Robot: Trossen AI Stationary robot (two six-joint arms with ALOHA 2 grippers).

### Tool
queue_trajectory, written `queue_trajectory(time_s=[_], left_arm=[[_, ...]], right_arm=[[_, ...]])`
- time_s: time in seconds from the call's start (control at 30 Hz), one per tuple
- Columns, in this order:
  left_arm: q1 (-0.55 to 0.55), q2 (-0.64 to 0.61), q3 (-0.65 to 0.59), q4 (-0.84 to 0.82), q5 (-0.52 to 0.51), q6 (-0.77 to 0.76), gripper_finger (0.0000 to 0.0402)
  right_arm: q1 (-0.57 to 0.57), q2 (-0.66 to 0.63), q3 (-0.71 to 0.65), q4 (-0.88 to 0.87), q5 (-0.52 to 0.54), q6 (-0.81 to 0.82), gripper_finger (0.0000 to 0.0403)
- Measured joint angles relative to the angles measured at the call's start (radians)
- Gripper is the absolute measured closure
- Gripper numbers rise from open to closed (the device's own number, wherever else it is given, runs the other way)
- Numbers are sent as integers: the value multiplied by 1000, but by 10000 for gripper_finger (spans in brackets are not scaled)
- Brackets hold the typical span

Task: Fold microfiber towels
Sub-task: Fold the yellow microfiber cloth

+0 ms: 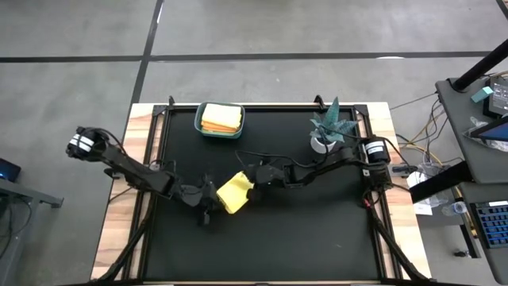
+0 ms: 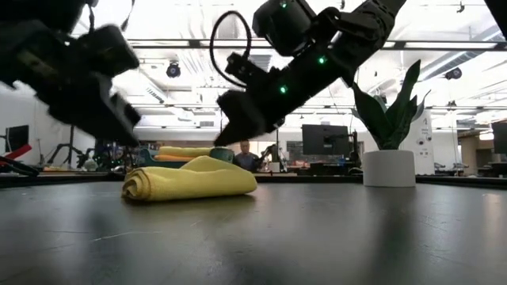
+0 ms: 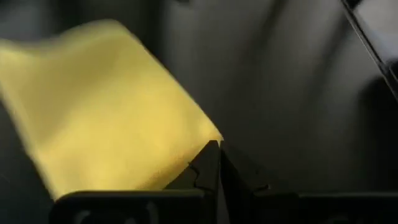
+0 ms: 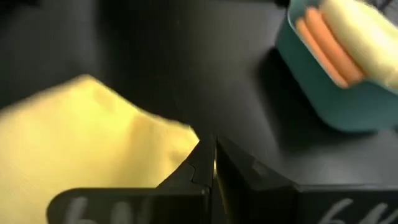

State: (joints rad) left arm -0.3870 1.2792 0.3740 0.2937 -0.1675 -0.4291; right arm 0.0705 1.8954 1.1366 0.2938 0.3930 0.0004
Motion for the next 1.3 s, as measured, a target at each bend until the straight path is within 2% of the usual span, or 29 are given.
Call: queue_trajectory(time_s=[0.17, 0.3, 0.43, 0.6, 0.83, 1.23, 1.3], left_arm=[[2, -19, -7, 9, -232, 68, 402], [2, 41, -8, 21, -294, 68, 402], [2, 136, -9, 101, -299, 64, 402], [2, 223, -9, 113, -276, 9, 402], [2, 253, -9, 125, -231, -44, 402], [2, 235, -13, 112, -218, -32, 402], [2, 225, -13, 106, -217, -28, 402]], right_arm=[[4, 19, 0, 139, -96, 7, 394], [4, 84, -1, 242, -124, 25, 394], [3, 147, 0, 290, -120, 46, 394], [3, 170, 0, 282, -63, 30, 394], [-12, 152, -6, 248, 116, -97, 394], [-3, 22, -7, 88, 122, -147, 394], [-2, -8, -7, 37, 83, -122, 394]])
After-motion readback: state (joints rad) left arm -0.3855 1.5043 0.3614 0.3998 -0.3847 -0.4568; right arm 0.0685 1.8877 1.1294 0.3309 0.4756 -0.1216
